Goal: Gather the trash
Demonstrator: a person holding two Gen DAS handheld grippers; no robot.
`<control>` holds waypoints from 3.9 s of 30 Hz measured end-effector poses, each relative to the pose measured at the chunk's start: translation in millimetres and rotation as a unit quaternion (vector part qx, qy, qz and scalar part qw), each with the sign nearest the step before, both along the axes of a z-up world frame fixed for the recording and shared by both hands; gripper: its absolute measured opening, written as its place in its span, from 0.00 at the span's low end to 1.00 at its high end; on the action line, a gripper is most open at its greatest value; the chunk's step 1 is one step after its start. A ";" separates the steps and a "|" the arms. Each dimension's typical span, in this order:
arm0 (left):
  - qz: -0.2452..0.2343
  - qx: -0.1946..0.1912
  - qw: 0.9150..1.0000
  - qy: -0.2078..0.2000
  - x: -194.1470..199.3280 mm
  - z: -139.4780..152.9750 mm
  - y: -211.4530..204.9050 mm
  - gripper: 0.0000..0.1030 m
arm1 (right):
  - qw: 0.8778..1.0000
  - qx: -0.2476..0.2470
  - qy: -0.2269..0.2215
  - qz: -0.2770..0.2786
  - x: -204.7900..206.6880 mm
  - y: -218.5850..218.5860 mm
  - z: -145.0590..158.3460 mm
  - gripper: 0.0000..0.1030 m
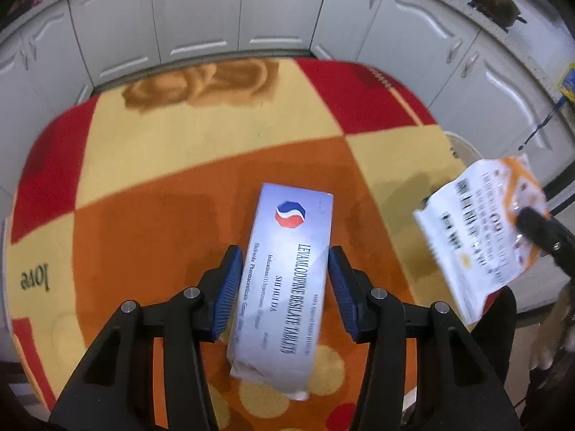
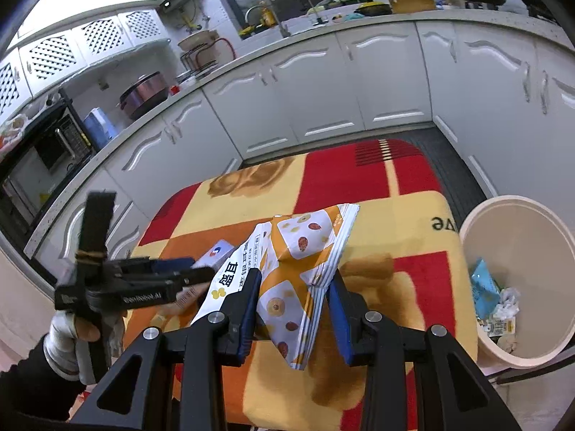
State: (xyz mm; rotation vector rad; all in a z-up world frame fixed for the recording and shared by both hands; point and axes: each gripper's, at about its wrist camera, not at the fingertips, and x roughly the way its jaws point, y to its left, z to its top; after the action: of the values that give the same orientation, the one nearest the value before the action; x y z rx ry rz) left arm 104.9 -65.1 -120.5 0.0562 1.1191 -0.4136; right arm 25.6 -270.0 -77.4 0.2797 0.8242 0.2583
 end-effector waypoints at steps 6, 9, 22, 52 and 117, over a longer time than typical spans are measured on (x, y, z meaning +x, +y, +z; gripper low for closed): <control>0.003 0.008 1.000 -0.002 -1.3 -8.9 -1.3 0.47 | 1.000 0.005 0.002 -0.007 -0.5 -5.1 -2.5 0.34; 0.005 -0.002 1.000 -0.002 0.5 -3.3 -1.1 0.46 | 1.000 0.006 -0.002 -0.011 -1.7 -6.7 -0.9 0.34; -0.034 -0.037 0.997 -0.058 -6.1 50.2 -54.7 0.46 | 0.998 0.002 -0.033 -0.053 -15.5 -44.0 22.0 0.34; -0.153 -0.105 0.983 0.004 8.6 26.3 -279.0 0.47 | 0.959 -0.032 0.024 -0.279 -45.4 -214.8 -25.0 0.36; -0.055 -0.092 0.954 -0.282 -102.9 129.9 -149.2 0.77 | 0.936 -0.137 -0.140 -0.292 -106.0 -101.0 68.8 0.99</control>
State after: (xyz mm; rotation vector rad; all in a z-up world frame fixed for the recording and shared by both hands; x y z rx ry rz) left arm 1.9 -214.3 9.4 0.0685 0.5127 -0.5574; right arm -80.4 -371.0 -8.6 0.2062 0.4558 -0.3678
